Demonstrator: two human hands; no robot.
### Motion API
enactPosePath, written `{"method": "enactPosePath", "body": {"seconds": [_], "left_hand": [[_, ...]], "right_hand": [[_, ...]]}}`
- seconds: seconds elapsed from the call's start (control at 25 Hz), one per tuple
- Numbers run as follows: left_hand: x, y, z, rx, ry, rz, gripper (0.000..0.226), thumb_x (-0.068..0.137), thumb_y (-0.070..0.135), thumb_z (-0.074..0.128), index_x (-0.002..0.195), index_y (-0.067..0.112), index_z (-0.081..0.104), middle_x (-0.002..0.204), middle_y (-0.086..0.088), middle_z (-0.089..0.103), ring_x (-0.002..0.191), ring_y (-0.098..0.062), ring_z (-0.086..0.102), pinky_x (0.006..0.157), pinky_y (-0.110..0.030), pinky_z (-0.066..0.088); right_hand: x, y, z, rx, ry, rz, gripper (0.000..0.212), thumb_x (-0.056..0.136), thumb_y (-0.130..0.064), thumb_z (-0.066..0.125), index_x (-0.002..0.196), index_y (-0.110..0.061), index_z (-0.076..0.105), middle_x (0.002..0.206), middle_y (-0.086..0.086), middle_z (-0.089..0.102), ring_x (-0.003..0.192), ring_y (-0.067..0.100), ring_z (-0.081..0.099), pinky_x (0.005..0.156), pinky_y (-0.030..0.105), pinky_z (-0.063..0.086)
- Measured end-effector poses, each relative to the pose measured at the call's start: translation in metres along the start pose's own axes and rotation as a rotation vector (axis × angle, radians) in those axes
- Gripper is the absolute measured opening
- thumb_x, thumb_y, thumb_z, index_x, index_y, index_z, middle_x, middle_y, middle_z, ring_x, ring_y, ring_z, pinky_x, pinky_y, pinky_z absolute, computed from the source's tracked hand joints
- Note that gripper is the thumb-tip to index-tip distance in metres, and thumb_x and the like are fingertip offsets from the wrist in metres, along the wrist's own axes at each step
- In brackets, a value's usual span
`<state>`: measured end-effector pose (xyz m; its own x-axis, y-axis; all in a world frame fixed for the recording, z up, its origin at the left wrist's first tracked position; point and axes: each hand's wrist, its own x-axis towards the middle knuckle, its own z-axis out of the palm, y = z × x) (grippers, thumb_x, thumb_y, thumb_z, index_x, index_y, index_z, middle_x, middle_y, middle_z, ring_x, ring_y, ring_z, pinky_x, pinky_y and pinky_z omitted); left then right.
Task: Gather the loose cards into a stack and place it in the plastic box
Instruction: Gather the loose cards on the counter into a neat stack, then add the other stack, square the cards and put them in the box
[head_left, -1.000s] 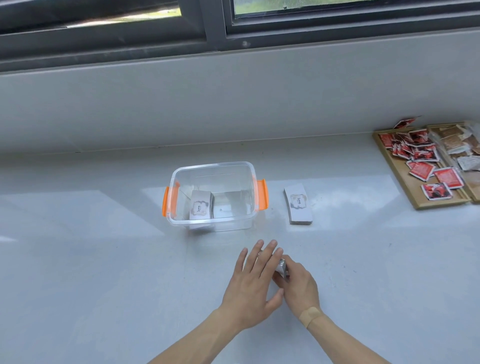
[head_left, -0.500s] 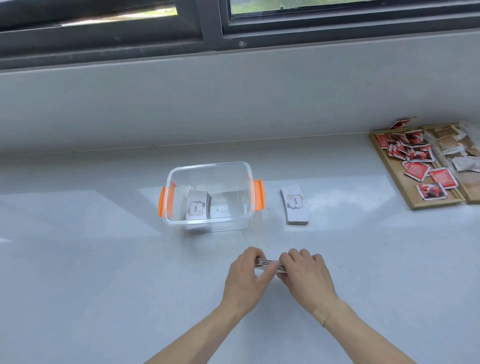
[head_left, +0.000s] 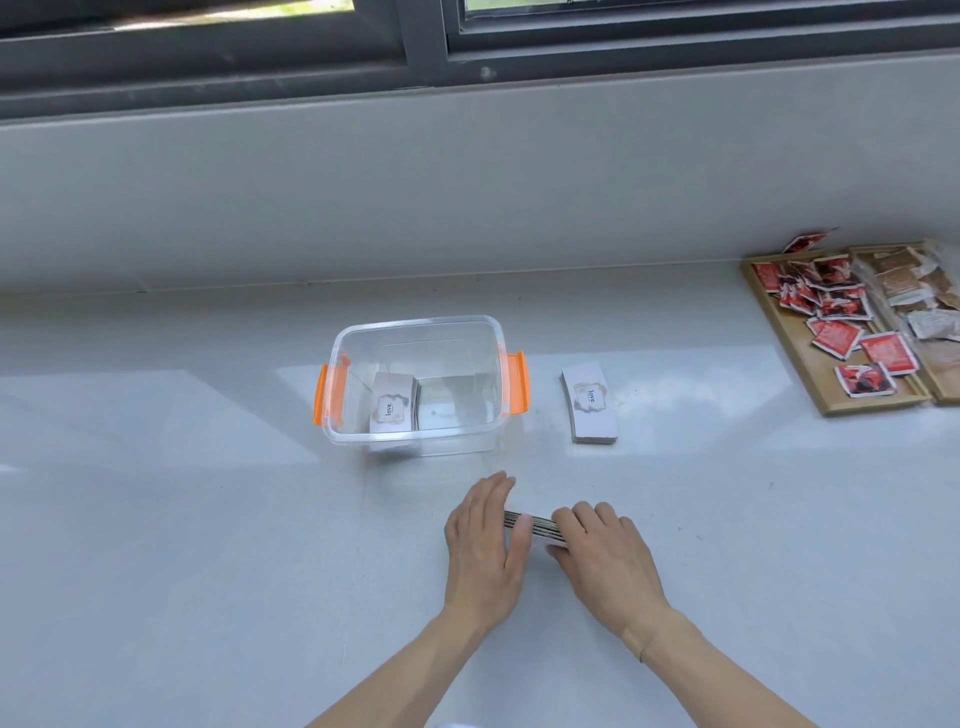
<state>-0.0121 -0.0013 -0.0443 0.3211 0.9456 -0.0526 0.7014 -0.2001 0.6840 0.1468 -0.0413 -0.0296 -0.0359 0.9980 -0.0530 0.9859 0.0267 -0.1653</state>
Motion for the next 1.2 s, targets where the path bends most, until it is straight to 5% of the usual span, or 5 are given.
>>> {"method": "enactPosePath", "body": {"seconds": [0.24,0.4,0.6,0.72,1.2], "left_hand": [[-0.004,-0.005,0.006,0.432,-0.192,0.239,0.058,0.097,0.046,0.03,0.151,0.025,0.021,0.161,0.006,0.02,0.148,-0.018,0.017,0.117,-0.042,0.004],[-0.001,-0.003,0.007,0.006,-0.137,0.025,0.074,0.09,0.042,0.052,0.151,0.032,0.012,0.156,0.012,0.016,0.143,-0.003,0.014,0.115,-0.026,0.014],[0.025,0.028,0.017,-0.539,-0.298,-0.504,0.028,0.089,0.03,0.061,0.116,0.031,0.054,0.104,0.002,0.064,0.088,-0.007,0.062,0.072,-0.019,0.046],[0.043,0.05,0.024,-0.722,-0.339,-0.553,0.029,0.08,0.039,0.06,0.106,0.025,0.063,0.099,0.002,0.072,0.086,-0.008,0.068,0.072,-0.029,0.051],[0.117,0.086,0.036,-0.678,-0.108,-0.587,0.012,0.092,0.014,0.053,0.097,0.014,0.064,0.087,-0.001,0.071,0.064,-0.01,0.065,0.064,-0.029,0.052]], "right_hand": [[-0.005,-0.003,0.005,0.028,-0.076,0.031,0.022,0.077,-0.026,0.074,0.093,-0.023,0.059,0.079,-0.004,0.057,0.069,0.023,0.053,0.053,0.034,0.044],[0.002,0.013,-0.001,0.314,-0.158,0.163,0.025,0.093,-0.039,0.05,0.117,-0.031,0.043,0.1,-0.008,0.056,0.089,0.021,0.053,0.063,0.034,0.043],[0.014,0.047,-0.021,0.959,-0.219,0.425,0.035,0.087,-0.041,0.064,0.111,-0.04,0.038,0.099,-0.014,0.066,0.083,0.007,0.063,0.066,0.031,0.049],[0.018,0.064,-0.024,1.117,-0.206,0.469,0.036,0.085,-0.042,0.067,0.106,-0.049,0.039,0.1,-0.015,0.067,0.083,0.004,0.064,0.071,0.036,0.055],[0.078,0.11,-0.029,1.019,-0.135,0.487,0.022,0.093,-0.03,0.05,0.112,-0.027,0.06,0.106,0.0,0.057,0.086,0.006,0.058,0.067,0.024,0.043]]}}
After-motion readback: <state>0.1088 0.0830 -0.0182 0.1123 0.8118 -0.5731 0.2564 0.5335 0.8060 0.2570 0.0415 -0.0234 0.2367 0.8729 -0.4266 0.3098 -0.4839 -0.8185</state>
